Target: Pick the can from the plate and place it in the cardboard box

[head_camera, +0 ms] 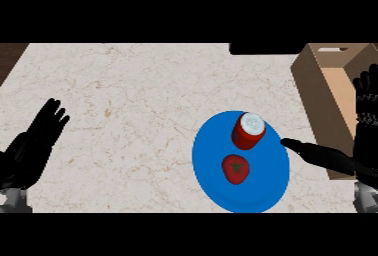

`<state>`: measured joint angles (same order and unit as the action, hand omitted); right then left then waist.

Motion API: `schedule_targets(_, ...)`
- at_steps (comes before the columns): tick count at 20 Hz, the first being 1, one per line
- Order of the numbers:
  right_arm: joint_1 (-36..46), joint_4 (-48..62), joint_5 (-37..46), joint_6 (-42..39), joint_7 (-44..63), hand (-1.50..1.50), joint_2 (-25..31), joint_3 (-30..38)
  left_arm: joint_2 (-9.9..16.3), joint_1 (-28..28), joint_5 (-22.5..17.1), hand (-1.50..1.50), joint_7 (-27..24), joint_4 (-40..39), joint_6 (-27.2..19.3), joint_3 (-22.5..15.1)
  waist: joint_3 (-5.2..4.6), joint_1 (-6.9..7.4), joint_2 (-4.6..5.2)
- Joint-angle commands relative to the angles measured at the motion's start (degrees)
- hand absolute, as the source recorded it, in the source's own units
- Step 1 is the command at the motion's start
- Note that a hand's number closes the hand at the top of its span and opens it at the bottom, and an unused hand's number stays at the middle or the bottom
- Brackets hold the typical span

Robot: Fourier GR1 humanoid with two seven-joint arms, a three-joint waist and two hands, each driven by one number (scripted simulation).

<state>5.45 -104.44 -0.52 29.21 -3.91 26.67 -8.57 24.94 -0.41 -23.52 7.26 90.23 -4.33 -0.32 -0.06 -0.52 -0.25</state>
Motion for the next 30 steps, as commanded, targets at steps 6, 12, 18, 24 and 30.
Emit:
schedule_targets(6,0.9,-5.0,14.0,-12.7,25.7,-1.50,18.4,-8.4,0.8,-2.3,-1.0,0.00,2.8,0.1,0.2,1.3,-0.40,0.53,0.11)
schedule_targets(12,10.1,-10.1,14.3,-27.7,48.7,-1.50,24.1,-14.3,-1.0,-1.9,-0.6,0.00,3.9,1.1,-0.3,-0.6,-0.38,1.93,0.16)
schedule_targets(18,23.7,-8.7,10.2,-37.5,69.1,-1.50,15.0,-21.4,-1.1,-2.9,0.6,0.00,5.9,3.6,-1.7,-0.7,-0.13,2.45,0.21)
schedule_targets(24,28.3,-0.6,4.6,-41.3,74.3,-1.50,9.0,-19.6,-1.2,1.8,0.0,0.00,2.0,2.7,1.6,1.5,-0.03,1.50,0.22)
schedule_targets(30,31.7,7.2,5.2,-42.8,73.4,-1.50,4.7,-21.3,-1.2,-2.3,0.4,0.00,5.4,2.2,0.9,2.3,0.00,1.21,0.35)
